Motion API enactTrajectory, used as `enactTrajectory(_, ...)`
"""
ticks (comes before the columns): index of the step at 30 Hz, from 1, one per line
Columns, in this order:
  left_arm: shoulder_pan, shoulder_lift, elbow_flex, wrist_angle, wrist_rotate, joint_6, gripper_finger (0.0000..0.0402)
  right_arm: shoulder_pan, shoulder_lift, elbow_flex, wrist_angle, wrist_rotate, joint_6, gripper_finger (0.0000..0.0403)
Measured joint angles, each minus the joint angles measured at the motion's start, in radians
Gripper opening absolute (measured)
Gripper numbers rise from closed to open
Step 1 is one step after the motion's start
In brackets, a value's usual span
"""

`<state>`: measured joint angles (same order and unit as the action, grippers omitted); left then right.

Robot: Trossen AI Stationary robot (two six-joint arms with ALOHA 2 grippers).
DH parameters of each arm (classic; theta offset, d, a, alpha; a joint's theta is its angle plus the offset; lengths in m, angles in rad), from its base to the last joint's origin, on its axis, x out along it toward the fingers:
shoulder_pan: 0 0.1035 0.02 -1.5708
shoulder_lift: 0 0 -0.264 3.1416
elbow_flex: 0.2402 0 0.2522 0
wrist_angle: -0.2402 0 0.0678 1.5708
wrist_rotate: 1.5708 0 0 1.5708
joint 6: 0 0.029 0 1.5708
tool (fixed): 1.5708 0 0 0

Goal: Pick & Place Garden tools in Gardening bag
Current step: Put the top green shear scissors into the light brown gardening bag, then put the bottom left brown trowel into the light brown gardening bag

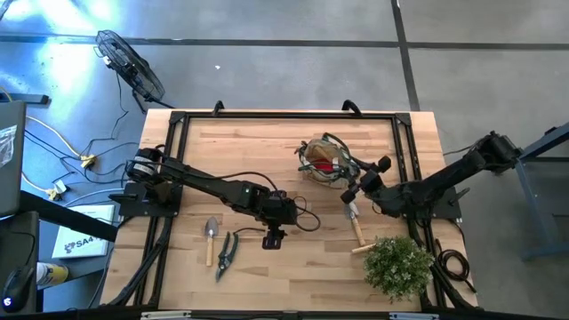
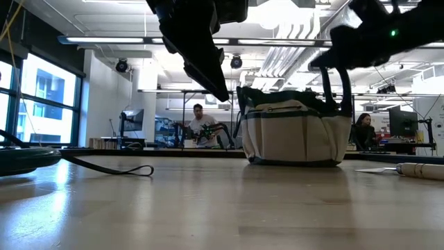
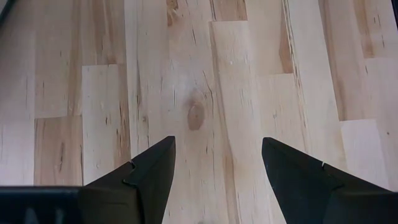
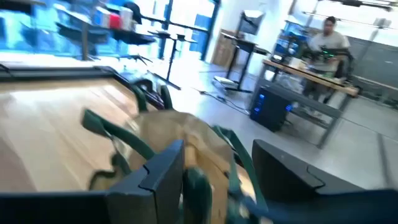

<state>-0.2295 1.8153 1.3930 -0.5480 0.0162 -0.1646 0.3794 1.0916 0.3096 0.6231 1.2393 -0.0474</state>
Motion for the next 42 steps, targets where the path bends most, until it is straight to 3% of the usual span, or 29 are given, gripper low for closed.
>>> enactTrajectory(9,0.0,0.0,0.0,-0.019,0.0,-0.009,0.0232,0.019,-0.093,0.001,0.062,-0.105,-0.12,0.0179)
enactTrajectory(15,0.0,0.0,0.0,-0.092,0.029,-0.108,0.0232,0.114,-0.147,0.001,0.064,-0.173,-0.207,0.0179)
enactTrajectory(24,0.0,0.0,0.0,-0.214,0.064,-0.154,0.0232,0.248,-0.165,0.001,0.063,-0.199,-0.179,0.0179)
enactTrajectory(38,-0.019,0.0,0.016,-0.643,0.359,-0.343,0.0232,0.265,-0.164,0.001,0.005,-0.192,-0.147,0.0179)
enactTrajectory(42,-0.048,0.0,0.016,-0.716,0.37,-0.416,0.0232,0.248,-0.164,0.001,-0.032,-0.194,-0.129,0.0179)
